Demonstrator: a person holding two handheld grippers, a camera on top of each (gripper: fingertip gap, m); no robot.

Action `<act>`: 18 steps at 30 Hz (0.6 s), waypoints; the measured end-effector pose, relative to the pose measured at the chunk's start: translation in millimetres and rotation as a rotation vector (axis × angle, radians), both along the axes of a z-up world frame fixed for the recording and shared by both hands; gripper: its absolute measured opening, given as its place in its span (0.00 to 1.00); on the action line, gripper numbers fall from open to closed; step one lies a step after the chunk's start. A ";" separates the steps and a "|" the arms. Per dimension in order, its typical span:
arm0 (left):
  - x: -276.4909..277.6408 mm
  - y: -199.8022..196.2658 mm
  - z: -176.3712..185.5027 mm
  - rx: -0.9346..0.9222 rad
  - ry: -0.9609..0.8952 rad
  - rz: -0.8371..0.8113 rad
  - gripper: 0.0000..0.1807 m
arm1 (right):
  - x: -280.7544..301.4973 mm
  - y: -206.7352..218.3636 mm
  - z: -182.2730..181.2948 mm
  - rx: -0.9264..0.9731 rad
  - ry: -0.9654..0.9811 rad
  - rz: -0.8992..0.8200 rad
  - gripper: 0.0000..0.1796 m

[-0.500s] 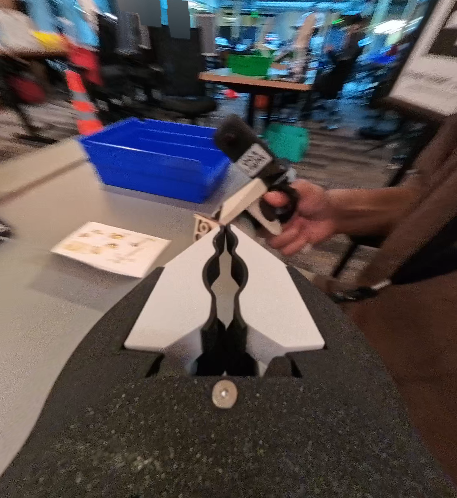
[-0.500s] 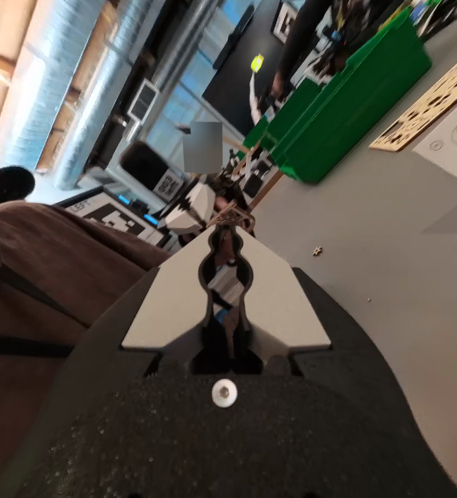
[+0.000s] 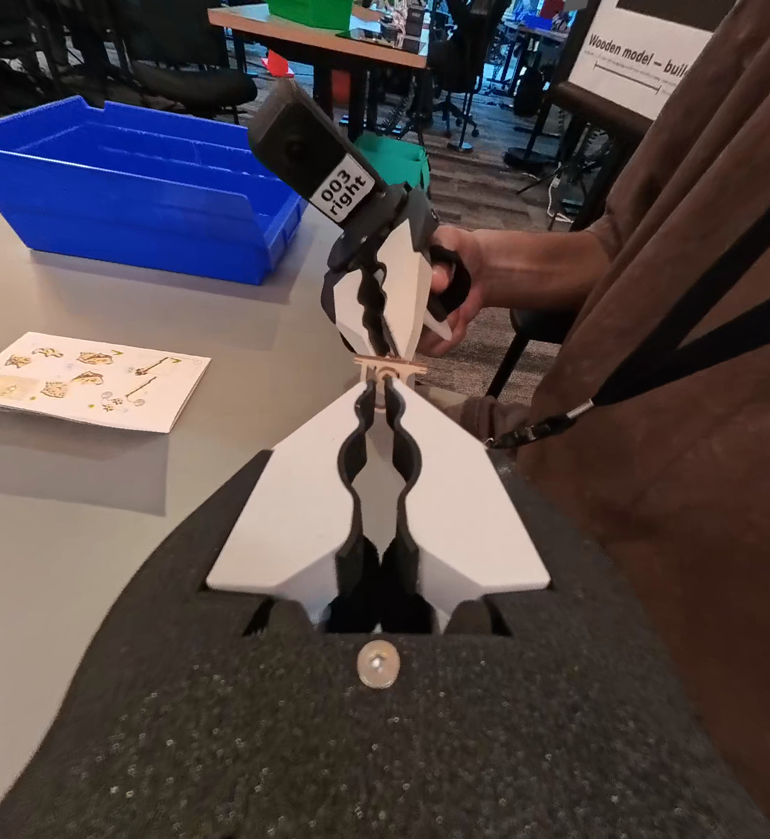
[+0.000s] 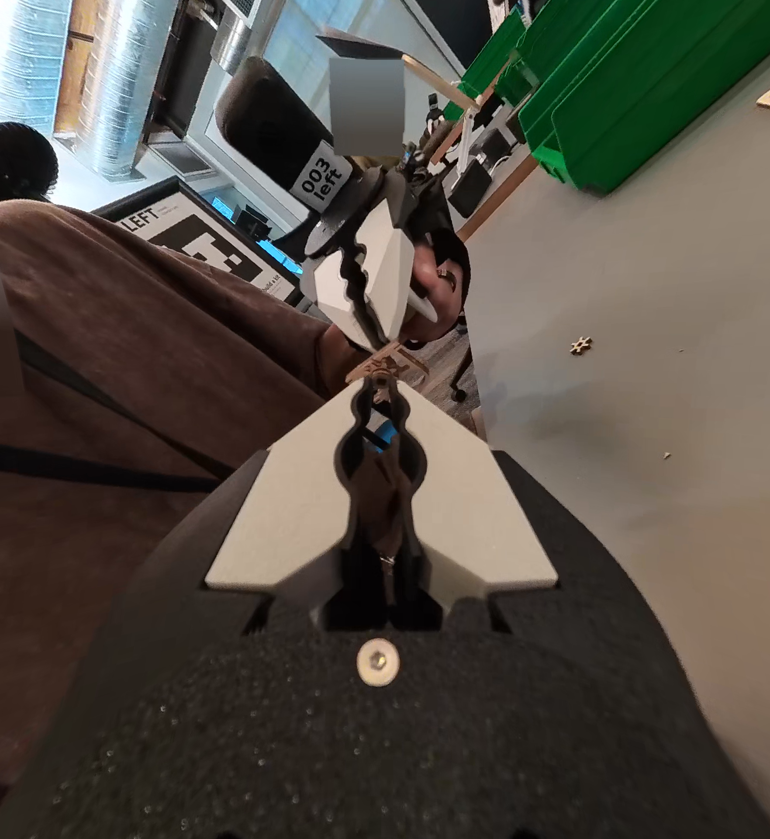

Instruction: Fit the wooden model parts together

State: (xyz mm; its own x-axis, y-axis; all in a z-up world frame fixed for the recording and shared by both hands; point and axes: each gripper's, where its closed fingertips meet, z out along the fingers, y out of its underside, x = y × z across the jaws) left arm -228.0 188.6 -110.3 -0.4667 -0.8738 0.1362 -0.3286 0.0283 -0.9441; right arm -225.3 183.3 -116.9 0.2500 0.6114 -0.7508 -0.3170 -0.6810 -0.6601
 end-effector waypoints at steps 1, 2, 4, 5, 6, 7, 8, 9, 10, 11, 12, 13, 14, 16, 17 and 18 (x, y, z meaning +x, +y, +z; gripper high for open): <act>-0.4 -1.2 0.7 -0.005 -0.002 -0.008 0.01 | -0.1 0.0 0.3 0.000 0.004 0.001 0.04; -0.6 -3.1 0.2 -0.007 0.001 -0.017 0.01 | -0.1 0.0 1.1 0.001 0.009 0.001 0.04; -0.4 -5.1 -2.2 0.001 0.009 -0.024 0.02 | -0.7 -0.7 1.1 0.002 0.007 0.006 0.04; 0.0 -5.3 -3.3 0.005 0.011 -0.023 0.02 | -1.0 -0.9 1.2 0.003 0.008 0.007 0.04; 0.1 -5.9 -3.3 0.006 0.010 -0.026 0.02 | -1.4 -1.4 1.4 0.001 0.010 0.011 0.04; -0.1 -6.9 -3.2 0.003 0.011 -0.031 0.02 | -1.8 -1.6 1.1 0.000 0.010 0.013 0.04; -0.1 -7.3 -3.2 0.005 0.011 -0.033 0.02 | -1.7 -1.5 0.9 -0.001 0.011 0.012 0.04; 0.1 -7.2 -3.2 0.010 0.008 -0.031 0.01 | -1.6 -1.6 0.9 -0.003 0.011 0.013 0.04; -0.1 -7.7 -3.7 0.014 0.010 -0.034 0.01 | -1.6 -1.7 0.2 -0.004 0.008 0.013 0.04; 0.0 -7.7 -3.9 0.016 0.009 -0.032 0.01 | -1.7 -2.0 0.1 -0.005 0.007 0.015 0.04; 0.1 -7.8 -3.7 0.016 0.007 -0.031 0.01 | -1.7 -2.2 0.4 -0.005 0.009 0.016 0.04; 0.0 -7.8 -3.5 0.012 0.007 -0.032 0.01 | -2.0 -2.4 0.4 -0.004 0.009 0.017 0.04; 0.2 -7.1 -3.0 0.009 0.006 -0.029 0.01 | -2.3 -2.5 0.4 -0.004 0.007 0.018 0.04; -0.1 -6.5 -2.7 0.004 0.006 -0.030 0.02 | -3.3 -2.7 -0.2 -0.005 0.004 0.020 0.04; -0.1 -6.1 -3.0 0.004 0.007 -0.029 0.03 | -3.3 -2.4 -0.1 -0.005 0.005 0.019 0.04; -0.5 -6.6 -3.4 0.004 0.009 -0.032 0.03 | -3.4 -2.4 -0.4 -0.006 0.005 0.020 0.04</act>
